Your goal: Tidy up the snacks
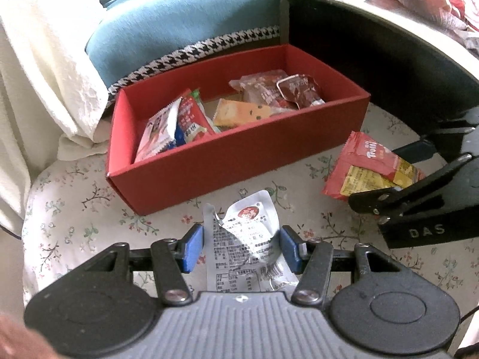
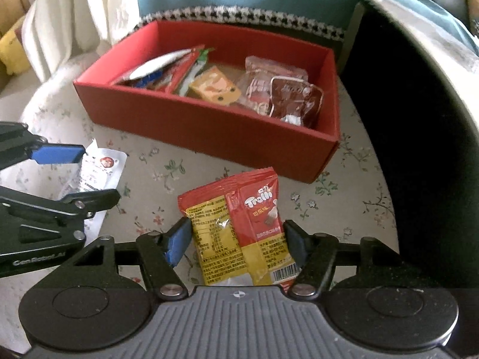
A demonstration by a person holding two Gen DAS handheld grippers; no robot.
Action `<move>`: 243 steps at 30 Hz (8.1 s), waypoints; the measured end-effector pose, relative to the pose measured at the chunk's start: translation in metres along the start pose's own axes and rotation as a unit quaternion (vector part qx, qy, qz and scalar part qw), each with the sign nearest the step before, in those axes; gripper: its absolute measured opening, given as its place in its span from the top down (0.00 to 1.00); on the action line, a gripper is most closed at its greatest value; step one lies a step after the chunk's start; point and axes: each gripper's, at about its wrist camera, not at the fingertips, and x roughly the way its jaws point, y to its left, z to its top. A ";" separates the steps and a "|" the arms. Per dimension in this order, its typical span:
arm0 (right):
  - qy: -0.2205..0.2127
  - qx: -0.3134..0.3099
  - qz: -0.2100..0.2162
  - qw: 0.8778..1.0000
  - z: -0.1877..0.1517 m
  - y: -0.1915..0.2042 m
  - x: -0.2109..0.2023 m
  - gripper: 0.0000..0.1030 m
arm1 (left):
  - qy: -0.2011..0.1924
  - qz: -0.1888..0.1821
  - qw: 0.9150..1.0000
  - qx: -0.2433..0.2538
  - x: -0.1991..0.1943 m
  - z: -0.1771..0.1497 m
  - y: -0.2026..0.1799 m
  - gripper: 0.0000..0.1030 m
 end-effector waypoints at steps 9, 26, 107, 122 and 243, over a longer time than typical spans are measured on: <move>-0.039 0.030 0.011 0.999 0.005 0.000 -0.025 0.30 | -0.023 0.001 1.000 -0.009 -0.013 0.004 0.007 0.53; -0.144 0.081 0.005 0.986 0.031 -0.016 -0.067 0.30 | -0.101 0.026 0.994 -0.038 -0.047 0.028 0.023 0.53; -0.139 0.094 -0.069 0.983 0.119 -0.038 0.016 0.41 | -0.081 0.056 0.994 -0.055 0.060 0.131 0.040 0.42; -0.127 0.088 -0.077 0.985 0.115 -0.033 0.015 0.33 | -0.066 0.068 0.995 -0.042 0.059 0.126 0.035 0.41; -0.107 0.169 -0.040 0.979 -0.043 0.028 -0.082 0.12 | -0.071 0.070 0.984 -0.148 -0.069 -0.028 0.025 0.09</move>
